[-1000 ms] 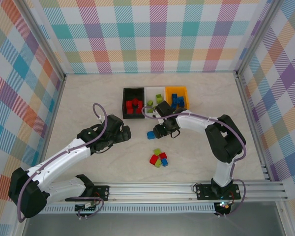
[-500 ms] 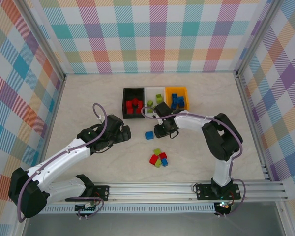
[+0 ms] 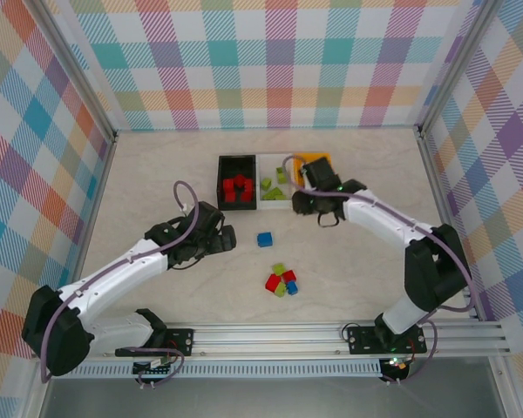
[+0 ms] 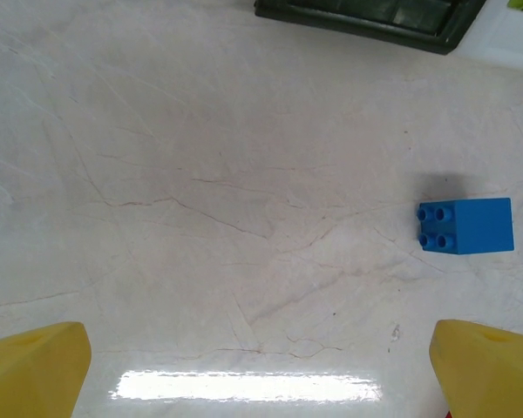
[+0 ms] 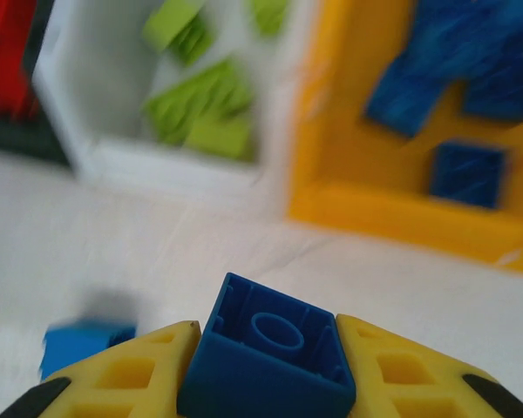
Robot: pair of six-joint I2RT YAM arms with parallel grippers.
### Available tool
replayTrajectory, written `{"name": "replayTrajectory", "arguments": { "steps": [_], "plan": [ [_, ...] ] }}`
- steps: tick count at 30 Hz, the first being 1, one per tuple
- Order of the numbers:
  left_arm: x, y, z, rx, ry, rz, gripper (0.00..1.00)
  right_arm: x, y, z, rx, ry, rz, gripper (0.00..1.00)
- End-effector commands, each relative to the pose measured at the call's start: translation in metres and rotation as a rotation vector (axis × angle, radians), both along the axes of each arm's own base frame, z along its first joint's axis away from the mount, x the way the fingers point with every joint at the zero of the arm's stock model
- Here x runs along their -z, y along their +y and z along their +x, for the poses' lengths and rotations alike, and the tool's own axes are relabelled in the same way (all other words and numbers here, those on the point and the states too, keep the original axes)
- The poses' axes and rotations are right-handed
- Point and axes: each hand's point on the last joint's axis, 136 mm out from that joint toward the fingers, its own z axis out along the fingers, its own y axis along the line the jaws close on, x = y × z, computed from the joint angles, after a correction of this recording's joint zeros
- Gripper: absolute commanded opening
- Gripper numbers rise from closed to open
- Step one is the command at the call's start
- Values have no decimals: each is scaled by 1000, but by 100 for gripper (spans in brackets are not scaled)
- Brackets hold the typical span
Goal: Sort the legos into containers by color
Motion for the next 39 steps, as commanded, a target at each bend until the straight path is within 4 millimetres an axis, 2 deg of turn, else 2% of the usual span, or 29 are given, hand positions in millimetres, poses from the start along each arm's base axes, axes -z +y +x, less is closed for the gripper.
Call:
{"name": "replayTrajectory", "arguments": {
  "steps": [1, 5, 9, 11, 13, 15, 18, 22, 26, 29, 33, 39],
  "plan": [
    [-7, -15, 11, 40, -3, -31, 100, -2, -25, 35, 140, 12, -7, 32],
    [3, -27, 16, 74, 35, -32, 100, 12, -30, 71, 182, 56, -27, 33],
    [13, -44, 25, 100, 68, -50, 100, 19, -32, 94, 234, 68, -43, 38],
    [16, -54, 33, 112, 63, -55, 100, 17, -32, 103, 253, 64, -30, 48],
    [19, -63, 40, 127, 62, -43, 99, 13, -29, 109, 250, 61, -12, 65],
    [24, -72, 47, 142, 73, -30, 98, 2, -26, 113, 248, 42, 7, 71],
    [33, -89, 56, 174, 81, 5, 96, -21, -23, 107, 234, -1, 48, 73],
    [49, -111, 66, 211, 97, 72, 93, -44, -22, 84, 214, -58, 92, 73],
    [66, -121, 75, 210, 128, 111, 90, -44, -32, 58, 225, -72, 115, 73],
    [75, -131, 74, 235, 147, 120, 87, -44, -39, 44, 233, -75, 124, 73],
    [91, -142, 64, 266, 186, 141, 80, -43, -48, 33, 249, -95, 109, 73],
    [102, -140, 54, 254, 211, 155, 62, -48, -56, 27, 270, -121, 108, 73]
  ]
}}
